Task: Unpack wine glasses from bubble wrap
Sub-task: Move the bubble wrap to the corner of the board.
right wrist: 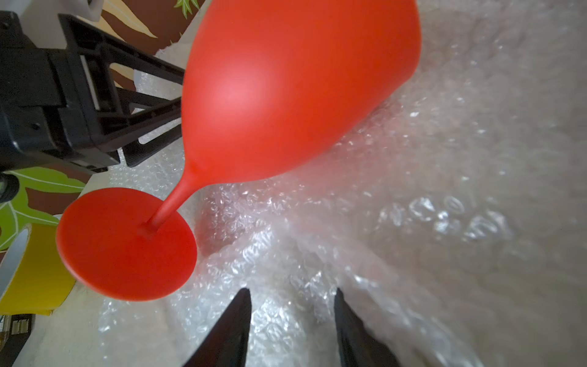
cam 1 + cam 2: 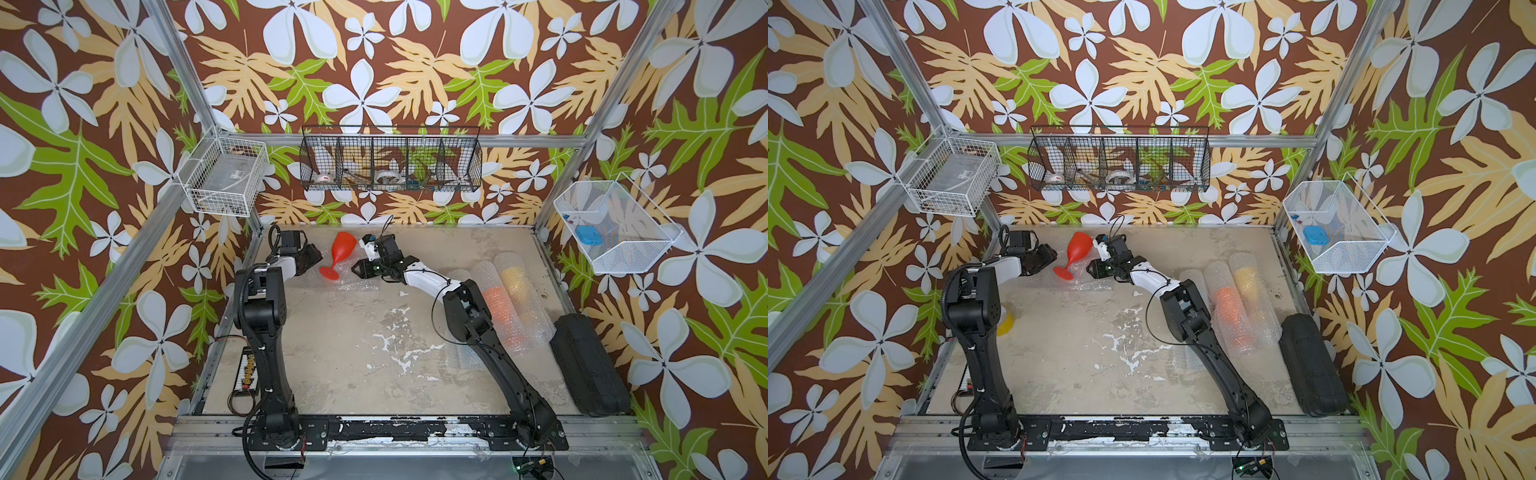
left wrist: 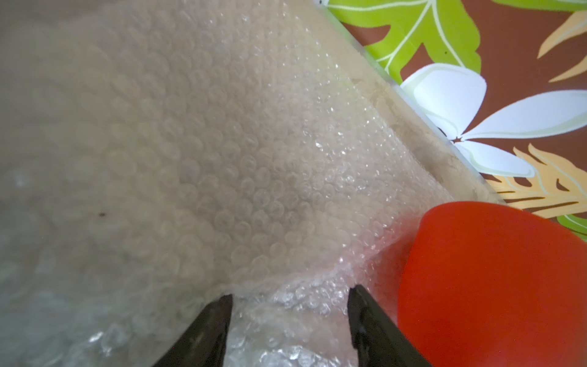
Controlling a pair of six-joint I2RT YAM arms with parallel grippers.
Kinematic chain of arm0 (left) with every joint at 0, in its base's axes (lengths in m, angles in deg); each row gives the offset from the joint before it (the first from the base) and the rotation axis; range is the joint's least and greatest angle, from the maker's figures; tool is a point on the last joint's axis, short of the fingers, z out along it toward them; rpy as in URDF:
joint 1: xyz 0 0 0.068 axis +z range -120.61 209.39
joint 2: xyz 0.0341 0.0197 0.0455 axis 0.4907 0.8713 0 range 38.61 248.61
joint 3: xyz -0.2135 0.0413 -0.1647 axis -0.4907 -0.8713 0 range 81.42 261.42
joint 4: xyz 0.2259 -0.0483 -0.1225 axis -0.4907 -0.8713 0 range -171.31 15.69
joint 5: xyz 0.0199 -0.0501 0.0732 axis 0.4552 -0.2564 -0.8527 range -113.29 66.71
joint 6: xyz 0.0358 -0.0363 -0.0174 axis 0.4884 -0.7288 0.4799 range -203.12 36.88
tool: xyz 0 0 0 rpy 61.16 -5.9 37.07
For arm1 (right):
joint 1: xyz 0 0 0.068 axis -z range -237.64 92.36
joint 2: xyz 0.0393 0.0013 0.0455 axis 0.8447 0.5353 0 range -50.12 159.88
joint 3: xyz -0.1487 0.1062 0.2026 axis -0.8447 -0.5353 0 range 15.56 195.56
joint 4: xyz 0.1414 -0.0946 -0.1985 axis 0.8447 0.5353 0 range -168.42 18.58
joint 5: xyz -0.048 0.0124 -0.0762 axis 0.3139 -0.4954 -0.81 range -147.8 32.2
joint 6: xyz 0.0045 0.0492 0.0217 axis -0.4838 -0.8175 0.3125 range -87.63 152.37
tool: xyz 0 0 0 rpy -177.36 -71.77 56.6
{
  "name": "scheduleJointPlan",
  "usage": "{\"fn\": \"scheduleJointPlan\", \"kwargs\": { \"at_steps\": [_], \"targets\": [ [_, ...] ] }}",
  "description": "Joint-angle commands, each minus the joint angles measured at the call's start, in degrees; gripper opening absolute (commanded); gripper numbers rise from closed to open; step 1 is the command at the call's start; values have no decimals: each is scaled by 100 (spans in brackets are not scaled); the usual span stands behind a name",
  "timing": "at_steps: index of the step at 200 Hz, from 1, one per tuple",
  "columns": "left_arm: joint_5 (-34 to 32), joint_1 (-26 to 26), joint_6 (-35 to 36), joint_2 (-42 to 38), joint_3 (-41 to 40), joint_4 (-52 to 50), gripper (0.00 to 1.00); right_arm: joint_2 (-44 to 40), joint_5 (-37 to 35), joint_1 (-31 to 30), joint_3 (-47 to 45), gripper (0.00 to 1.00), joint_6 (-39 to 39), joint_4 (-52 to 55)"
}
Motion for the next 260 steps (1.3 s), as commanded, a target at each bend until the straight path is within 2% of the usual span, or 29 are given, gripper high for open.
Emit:
{"fn": "scheduleJointPlan", "kwargs": {
  "at_steps": [1, 22, 43, 95, 125, 168, 228, 260],
  "targets": [
    [-225, 113, 28, 198, 193, -841, 61, 177, -174, 12, 83, 47, -136, 552],
    [-242, 187, 16, 248, 381, -845, 61, 301, -264, 60, 284, 47, -176, 494],
    [-104, 204, 9, 222, 512, -951, 61, 358, -51, 93, 460, 48, -242, 592],
    [20, 167, -125, -658, -664, -416, 62, -761, -125, -14, -950, 47, -12, 387],
    [31, 154, -131, -1026, -1113, -243, 64, -1251, -4, -22, -1422, 48, 44, 465],
    [-16, 157, -93, -1270, -961, -422, 69, -1954, -44, -24, -2137, 50, 86, 390],
    [-737, 501, 195, -1022, -353, -1336, 69, -2537, -639, 59, -3235, 51, 71, 377],
    [-497, 694, 141, -958, -390, -1261, 69, -2548, -629, 94, -3603, 51, -72, 243]
  ]
}}
